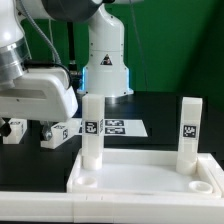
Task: Assemble desk
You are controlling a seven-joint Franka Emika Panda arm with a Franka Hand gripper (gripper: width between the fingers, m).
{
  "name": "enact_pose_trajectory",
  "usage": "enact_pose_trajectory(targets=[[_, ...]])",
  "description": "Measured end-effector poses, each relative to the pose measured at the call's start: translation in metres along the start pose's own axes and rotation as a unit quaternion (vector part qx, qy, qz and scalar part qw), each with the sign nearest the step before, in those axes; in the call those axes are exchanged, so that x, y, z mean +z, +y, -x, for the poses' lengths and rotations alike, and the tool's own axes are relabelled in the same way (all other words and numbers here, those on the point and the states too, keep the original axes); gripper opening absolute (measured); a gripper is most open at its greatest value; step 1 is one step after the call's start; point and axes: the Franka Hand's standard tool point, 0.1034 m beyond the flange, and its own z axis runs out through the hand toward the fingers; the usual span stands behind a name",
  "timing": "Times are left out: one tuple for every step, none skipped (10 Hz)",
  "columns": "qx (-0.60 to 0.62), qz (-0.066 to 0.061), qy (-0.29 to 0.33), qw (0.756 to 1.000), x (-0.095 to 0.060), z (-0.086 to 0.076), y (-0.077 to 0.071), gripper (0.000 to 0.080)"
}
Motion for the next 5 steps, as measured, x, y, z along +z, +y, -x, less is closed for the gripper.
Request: enact_pose_trajectory(targets=[[0.001,0.000,-0.001,1.000,0.001,0.000,0.001,0.0649],[0.017,-0.011,-0.012,1.000,0.007,0.006,0.008,0.0649],[0.033,-0.021,-0.022,0.999,0.016,0.017,0.015,0.0649],[0.044,-0.029,-0.033,0.998,0.023,0.028,0.020,0.0649],[0.051,-0.034,-0.042,0.997,0.029,0.036,0.024,0.0649]])
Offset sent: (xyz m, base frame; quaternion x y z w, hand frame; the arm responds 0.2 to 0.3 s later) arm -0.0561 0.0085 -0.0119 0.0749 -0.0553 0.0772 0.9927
